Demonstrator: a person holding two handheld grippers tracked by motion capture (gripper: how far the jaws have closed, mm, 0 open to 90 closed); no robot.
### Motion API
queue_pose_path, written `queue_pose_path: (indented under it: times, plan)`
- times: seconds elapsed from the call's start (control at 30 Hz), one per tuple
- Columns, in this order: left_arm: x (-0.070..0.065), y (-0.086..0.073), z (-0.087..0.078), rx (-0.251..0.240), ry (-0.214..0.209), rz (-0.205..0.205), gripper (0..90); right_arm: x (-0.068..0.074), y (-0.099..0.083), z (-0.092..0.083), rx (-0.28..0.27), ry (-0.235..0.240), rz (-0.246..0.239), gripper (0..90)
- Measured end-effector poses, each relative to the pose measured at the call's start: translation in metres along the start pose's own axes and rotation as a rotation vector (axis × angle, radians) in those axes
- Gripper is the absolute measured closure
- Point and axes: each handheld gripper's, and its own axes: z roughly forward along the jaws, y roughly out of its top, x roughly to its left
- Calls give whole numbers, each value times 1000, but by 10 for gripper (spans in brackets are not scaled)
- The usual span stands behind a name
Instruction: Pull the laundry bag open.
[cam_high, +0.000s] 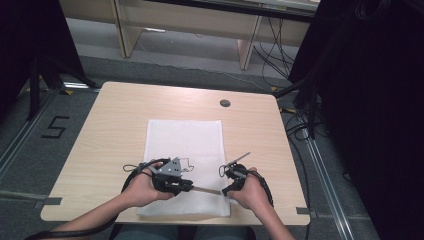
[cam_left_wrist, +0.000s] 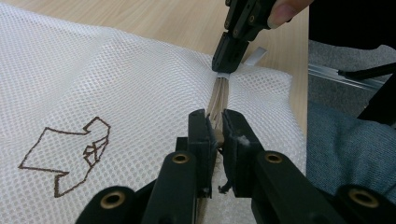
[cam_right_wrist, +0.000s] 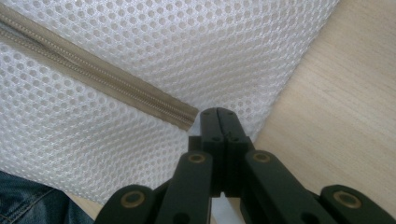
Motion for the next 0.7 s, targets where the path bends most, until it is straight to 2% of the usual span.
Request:
queue_pose_path:
  times: [0.03,0.13,0.23,0.33,0.37,0.47,0.5,0.57,0.6,0.7]
  plan:
    - [1,0,-1,6,7,12,820,0,0,0,3,-1,-1,900]
    - [1,0,-4,-8,5,-1,820,0,0,0,3,-1,-1,900]
    - [3,-7,-8,0,9,-8,820,0,0,0,1,0,0,900]
    - [3,-6,-9,-11,12,-13,820,0,0,1,-2,5,0,900]
    - [4,-5,-9,-9,9,6,820,0,0,1,-4,2,-1,900]
    - [4,-6,-9,-7,5,7,820,0,0,0,2,0,2,900]
    - [3,-7,-9,-8,6,-6,820,0,0,0,2,2,3,900]
    - [4,-6,-9,-7,4,6,820,0,0,0,2,3,1,900]
    - [3,-6,-9,-8,6,-11,820,0,0,0,1,3,1,900]
    - [3,-7,-9,-6,3,-7,820,-1,0,0,2,-1,4,900]
